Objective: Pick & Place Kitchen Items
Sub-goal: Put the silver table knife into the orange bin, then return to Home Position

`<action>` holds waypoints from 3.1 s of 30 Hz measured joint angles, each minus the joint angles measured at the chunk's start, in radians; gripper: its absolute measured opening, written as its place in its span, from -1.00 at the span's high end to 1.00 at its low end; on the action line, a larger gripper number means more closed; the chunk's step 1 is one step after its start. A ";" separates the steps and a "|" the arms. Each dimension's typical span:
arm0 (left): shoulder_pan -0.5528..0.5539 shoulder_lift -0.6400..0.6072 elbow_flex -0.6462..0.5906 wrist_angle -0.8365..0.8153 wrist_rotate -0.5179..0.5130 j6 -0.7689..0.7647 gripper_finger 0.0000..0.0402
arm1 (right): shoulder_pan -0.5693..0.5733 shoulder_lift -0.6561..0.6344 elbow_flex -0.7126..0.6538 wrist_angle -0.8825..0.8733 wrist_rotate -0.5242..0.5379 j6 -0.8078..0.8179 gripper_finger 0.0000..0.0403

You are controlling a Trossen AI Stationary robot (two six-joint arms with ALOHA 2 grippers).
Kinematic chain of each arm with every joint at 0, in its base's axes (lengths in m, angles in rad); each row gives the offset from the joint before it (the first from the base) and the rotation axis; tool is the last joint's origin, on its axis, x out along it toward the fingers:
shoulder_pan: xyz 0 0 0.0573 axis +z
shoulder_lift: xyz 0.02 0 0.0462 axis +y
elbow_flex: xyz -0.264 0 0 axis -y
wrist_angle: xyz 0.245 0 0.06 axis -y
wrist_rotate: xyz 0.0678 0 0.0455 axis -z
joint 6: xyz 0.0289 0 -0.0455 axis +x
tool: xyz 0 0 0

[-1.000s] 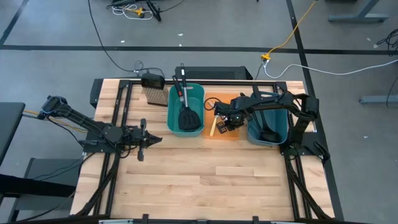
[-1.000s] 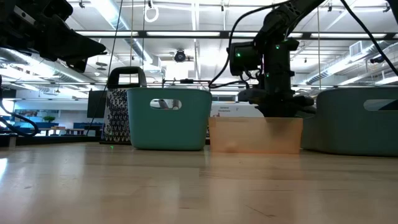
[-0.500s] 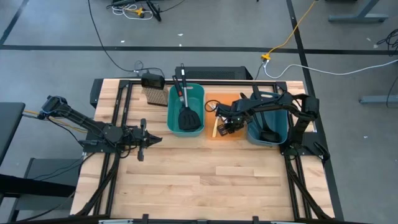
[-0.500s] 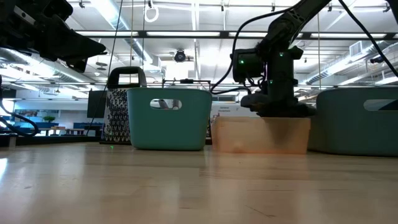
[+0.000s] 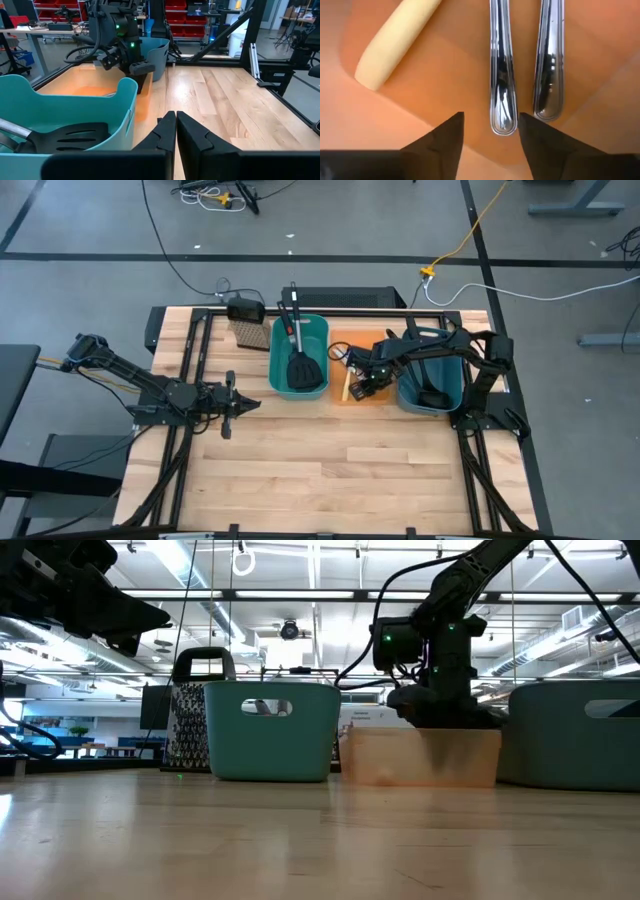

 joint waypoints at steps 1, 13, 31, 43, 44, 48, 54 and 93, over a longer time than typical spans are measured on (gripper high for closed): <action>0.000 0.000 0.000 0.000 0.000 0.000 0.92 | 0.000 0.000 0.000 0.000 0.000 0.000 0.01; 0.000 0.000 0.000 0.001 -0.006 0.000 0.92 | 0.023 -0.117 0.147 -0.013 0.145 -0.157 -0.03; 0.000 0.000 0.017 0.084 -0.095 0.184 0.97 | 0.426 -0.689 0.085 0.432 0.370 -0.790 0.91; 0.000 -0.080 0.291 -0.373 -0.216 0.275 0.98 | 0.449 -1.175 -0.325 0.601 0.217 -0.842 0.94; 0.000 -0.109 0.281 -0.375 -0.213 0.280 0.98 | 0.445 -1.211 -0.362 0.621 0.215 -0.846 0.93; 0.015 -0.245 0.216 -0.373 -0.217 0.282 0.99 | 0.421 -1.363 -0.484 0.697 0.203 -0.867 0.95; 0.063 -0.458 0.134 -0.378 -0.176 0.280 0.99 | 0.374 -1.570 -0.590 0.720 0.162 -0.890 0.97; 0.130 -0.484 -0.092 -0.228 -0.034 0.188 1.00 | 0.174 -1.767 -1.053 1.019 0.139 -0.754 0.99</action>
